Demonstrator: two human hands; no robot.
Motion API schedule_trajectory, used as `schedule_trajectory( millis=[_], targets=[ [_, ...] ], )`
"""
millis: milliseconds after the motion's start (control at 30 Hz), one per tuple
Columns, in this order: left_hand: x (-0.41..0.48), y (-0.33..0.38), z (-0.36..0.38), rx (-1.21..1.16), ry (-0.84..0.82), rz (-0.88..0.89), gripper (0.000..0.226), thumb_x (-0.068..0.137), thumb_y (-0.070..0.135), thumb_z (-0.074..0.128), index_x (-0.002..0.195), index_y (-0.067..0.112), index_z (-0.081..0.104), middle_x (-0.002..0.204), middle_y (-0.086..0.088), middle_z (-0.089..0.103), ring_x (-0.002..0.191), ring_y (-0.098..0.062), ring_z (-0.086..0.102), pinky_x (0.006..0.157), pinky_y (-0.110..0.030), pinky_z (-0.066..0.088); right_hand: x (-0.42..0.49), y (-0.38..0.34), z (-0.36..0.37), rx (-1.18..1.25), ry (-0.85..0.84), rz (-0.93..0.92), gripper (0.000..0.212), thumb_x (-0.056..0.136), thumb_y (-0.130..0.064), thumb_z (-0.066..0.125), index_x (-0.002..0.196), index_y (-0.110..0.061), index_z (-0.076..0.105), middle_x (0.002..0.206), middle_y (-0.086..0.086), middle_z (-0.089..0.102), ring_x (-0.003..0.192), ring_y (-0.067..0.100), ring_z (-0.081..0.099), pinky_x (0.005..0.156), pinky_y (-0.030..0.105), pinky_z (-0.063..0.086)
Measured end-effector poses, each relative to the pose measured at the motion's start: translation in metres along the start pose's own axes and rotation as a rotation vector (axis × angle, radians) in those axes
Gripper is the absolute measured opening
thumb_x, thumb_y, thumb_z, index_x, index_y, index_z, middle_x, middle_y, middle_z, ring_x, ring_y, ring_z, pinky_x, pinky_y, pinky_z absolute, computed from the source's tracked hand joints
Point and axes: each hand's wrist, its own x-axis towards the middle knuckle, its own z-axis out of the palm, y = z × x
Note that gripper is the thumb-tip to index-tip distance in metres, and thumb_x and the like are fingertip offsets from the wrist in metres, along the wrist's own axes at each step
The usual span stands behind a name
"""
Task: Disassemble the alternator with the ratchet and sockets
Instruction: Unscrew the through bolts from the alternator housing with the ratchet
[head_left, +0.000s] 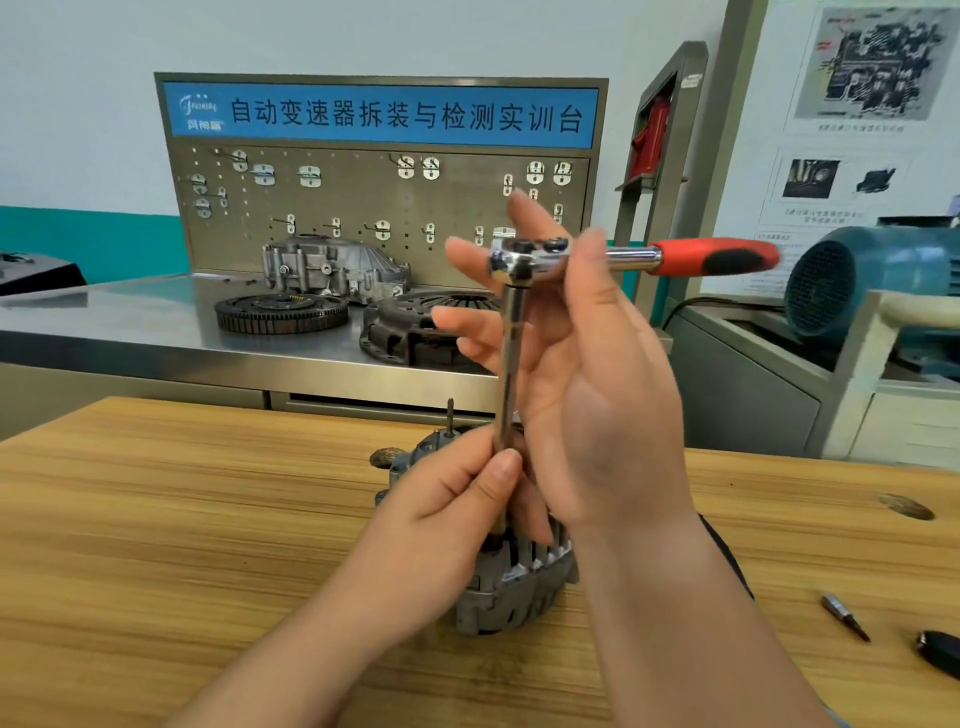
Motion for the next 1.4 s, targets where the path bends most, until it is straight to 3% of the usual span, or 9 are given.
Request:
schedule_trajectory(
  millis=[167, 267, 467, 633, 867, 1000, 1100, 1267, 1400],
  targets=[
    [0.002, 0.001, 0.002, 0.055, 0.054, -0.009, 0.031, 0.092, 0.032, 0.044, 0.077, 0.007, 0.058, 0.064, 0.001, 0.065, 0.068, -0.043, 0.054, 0.069, -0.053, 0.046, 0.001, -0.004, 0.002, -0.129, -0.023, -0.179, 0.025, 0.089, -0.026, 0.060, 0.112, -0.034, 0.064, 0.118, -0.005, 0.067, 0.105, 0.021, 0.065, 0.087, 0.029, 0.049],
    [0.002, 0.003, 0.004, 0.059, 0.032, 0.001, 0.035, 0.089, 0.042, 0.046, 0.076, 0.013, 0.059, 0.064, -0.001, 0.064, 0.066, -0.047, 0.051, 0.069, -0.060, 0.044, 0.001, -0.003, 0.000, -0.062, -0.002, -0.124, 0.025, 0.092, -0.031, 0.052, 0.116, -0.030, 0.062, 0.119, -0.001, 0.068, 0.092, 0.020, 0.069, 0.080, 0.027, 0.051],
    [0.001, 0.005, -0.001, 0.048, -0.056, 0.000, 0.032, 0.093, 0.036, 0.042, 0.083, 0.012, 0.062, 0.072, 0.009, 0.066, 0.072, -0.011, 0.061, 0.072, -0.021, 0.046, 0.002, -0.004, -0.005, 0.089, 0.061, 0.102, 0.054, 0.096, -0.048, 0.029, 0.109, -0.008, 0.062, 0.087, 0.011, 0.075, 0.069, 0.022, 0.071, 0.068, 0.027, 0.055],
    [0.001, 0.004, 0.001, 0.105, 0.009, -0.002, 0.029, 0.094, 0.026, 0.039, 0.082, 0.008, 0.058, 0.069, 0.004, 0.067, 0.073, -0.017, 0.063, 0.074, -0.037, 0.048, 0.001, -0.002, -0.005, -0.039, 0.071, 0.071, 0.052, 0.090, -0.056, 0.035, 0.092, -0.018, 0.071, 0.092, 0.009, 0.075, 0.076, 0.020, 0.070, 0.072, 0.028, 0.054],
    [0.001, 0.015, 0.001, 0.109, 0.191, 0.077, 0.030, 0.094, 0.032, 0.035, 0.073, 0.032, 0.056, 0.075, 0.004, 0.068, 0.078, -0.017, 0.060, 0.077, -0.027, 0.046, 0.009, -0.009, -0.012, -0.159, 0.096, 0.024, 0.056, 0.076, -0.062, 0.044, 0.101, -0.018, 0.069, 0.098, 0.007, 0.074, 0.083, 0.018, 0.067, 0.072, 0.029, 0.054],
    [0.006, 0.023, -0.018, -0.001, 0.267, 0.098, 0.031, 0.093, 0.036, 0.036, 0.069, 0.031, 0.056, 0.063, 0.005, 0.056, 0.066, -0.015, 0.053, 0.072, -0.032, 0.044, 0.009, -0.017, -0.017, -0.560, 0.086, 0.113, 0.030, 0.096, -0.041, 0.050, 0.087, -0.023, 0.072, 0.079, -0.002, 0.070, 0.065, 0.011, 0.059, 0.063, 0.027, 0.048],
    [0.008, 0.028, -0.032, -0.117, 0.300, 0.082, 0.029, 0.091, 0.035, 0.038, 0.069, 0.030, 0.056, 0.056, 0.011, 0.043, 0.051, -0.008, 0.038, 0.055, -0.027, 0.037, 0.000, -0.023, -0.018, -0.978, -0.096, 0.262, 0.028, 0.085, -0.046, 0.056, 0.075, -0.023, 0.068, 0.065, -0.004, 0.065, 0.051, 0.002, 0.053, 0.051, 0.021, 0.047],
    [0.004, 0.038, -0.040, -0.142, 0.357, 0.099, 0.029, 0.090, 0.030, 0.042, 0.065, 0.027, 0.055, 0.049, 0.014, 0.036, 0.042, 0.000, 0.027, 0.040, -0.010, 0.024, -0.028, -0.017, -0.013, -1.559, -0.370, 0.497, 0.035, 0.079, -0.064, 0.061, 0.075, -0.029, 0.061, 0.069, -0.010, 0.063, 0.064, 0.003, 0.059, 0.054, 0.025, 0.050],
    [0.002, 0.040, -0.037, -0.171, 0.386, 0.059, 0.045, 0.101, 0.019, 0.039, 0.058, 0.026, 0.054, 0.047, 0.014, 0.033, 0.040, 0.000, 0.025, 0.038, -0.010, 0.022, -0.039, -0.010, -0.007, -1.704, -0.293, 0.445, 0.034, 0.083, -0.060, 0.061, 0.078, -0.026, 0.058, 0.072, -0.008, 0.061, 0.068, 0.005, 0.056, 0.052, 0.023, 0.042]
  ],
)
